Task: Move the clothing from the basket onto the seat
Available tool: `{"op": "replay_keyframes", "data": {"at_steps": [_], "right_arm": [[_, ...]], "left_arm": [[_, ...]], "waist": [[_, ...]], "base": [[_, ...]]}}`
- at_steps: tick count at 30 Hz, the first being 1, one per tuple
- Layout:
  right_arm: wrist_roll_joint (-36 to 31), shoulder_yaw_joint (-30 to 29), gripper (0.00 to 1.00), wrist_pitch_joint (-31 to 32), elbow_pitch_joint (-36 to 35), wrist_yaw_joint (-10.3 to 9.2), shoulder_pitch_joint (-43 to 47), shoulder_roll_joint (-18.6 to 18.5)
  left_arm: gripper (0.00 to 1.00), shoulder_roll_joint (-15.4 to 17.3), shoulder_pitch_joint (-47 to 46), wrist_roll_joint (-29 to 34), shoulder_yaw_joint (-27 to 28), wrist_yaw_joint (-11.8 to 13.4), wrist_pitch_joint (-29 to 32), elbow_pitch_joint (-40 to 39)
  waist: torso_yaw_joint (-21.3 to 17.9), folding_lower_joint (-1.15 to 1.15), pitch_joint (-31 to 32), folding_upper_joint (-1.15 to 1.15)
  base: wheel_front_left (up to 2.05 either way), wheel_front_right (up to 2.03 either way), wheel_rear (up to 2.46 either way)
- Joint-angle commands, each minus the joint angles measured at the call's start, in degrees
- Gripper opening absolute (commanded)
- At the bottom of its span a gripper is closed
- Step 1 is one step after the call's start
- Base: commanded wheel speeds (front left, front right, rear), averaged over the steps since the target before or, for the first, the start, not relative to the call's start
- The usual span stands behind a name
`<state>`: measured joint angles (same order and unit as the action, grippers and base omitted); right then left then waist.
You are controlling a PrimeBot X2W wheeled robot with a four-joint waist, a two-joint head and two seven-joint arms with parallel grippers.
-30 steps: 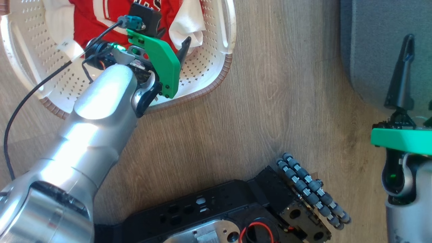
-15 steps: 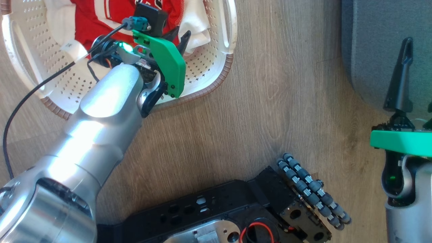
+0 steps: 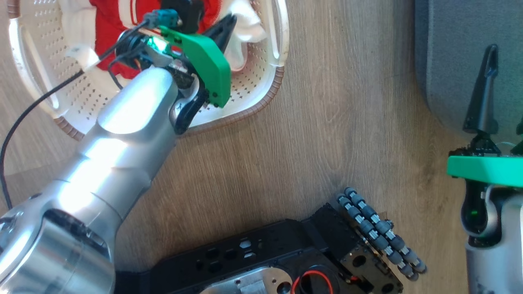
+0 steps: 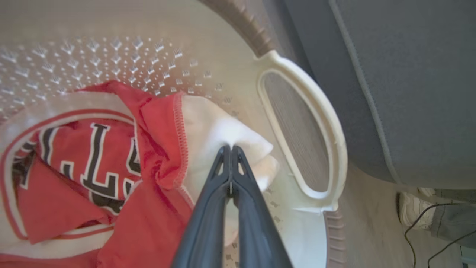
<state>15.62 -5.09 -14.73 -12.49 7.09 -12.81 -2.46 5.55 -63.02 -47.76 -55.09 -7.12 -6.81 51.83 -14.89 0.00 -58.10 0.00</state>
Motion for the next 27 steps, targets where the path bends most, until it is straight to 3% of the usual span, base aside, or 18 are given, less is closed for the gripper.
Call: {"op": "replay_keyframes", "data": {"at_steps": [1, 14, 19, 27], "right_arm": [[-0.24, 0.67, 1.00, -0.27, -0.79, 0.40, 0.82, -0.42], [-4.06, -2.69, 1.00, -0.27, 3.59, 0.40, -0.54, -0.42], [-6.27, -5.31, 1.00, -0.27, 5.89, 0.40, -0.12, -0.42], [-10.08, -8.03, 1.00, -0.27, 10.13, 0.40, 2.68, -0.42]], "left_arm": [[0.00, 0.67, -0.22, -1.09, 0.69, -0.36, -1.69, -2.15], [0.00, 7.01, 7.14, -5.04, 3.36, -0.36, -7.83, -10.35], [0.00, 10.41, 13.00, -4.55, 8.04, -0.02, -8.15, -16.08], [0.00, 15.42, 24.69, -1.60, 15.83, 2.78, -8.18, -24.93]], "waist": [[0.90, 0.00, 1.11, 0.00], [8.92, 0.00, 14.46, 0.00], [12.72, 0.00, 21.83, 0.00], [17.22, 0.00, 33.05, 0.00]], "base": [[0.00, 0.00, 0.00], [0.00, 0.00, 0.00], [0.00, 0.00, 0.00], [0.00, 0.00, 0.00]]}}
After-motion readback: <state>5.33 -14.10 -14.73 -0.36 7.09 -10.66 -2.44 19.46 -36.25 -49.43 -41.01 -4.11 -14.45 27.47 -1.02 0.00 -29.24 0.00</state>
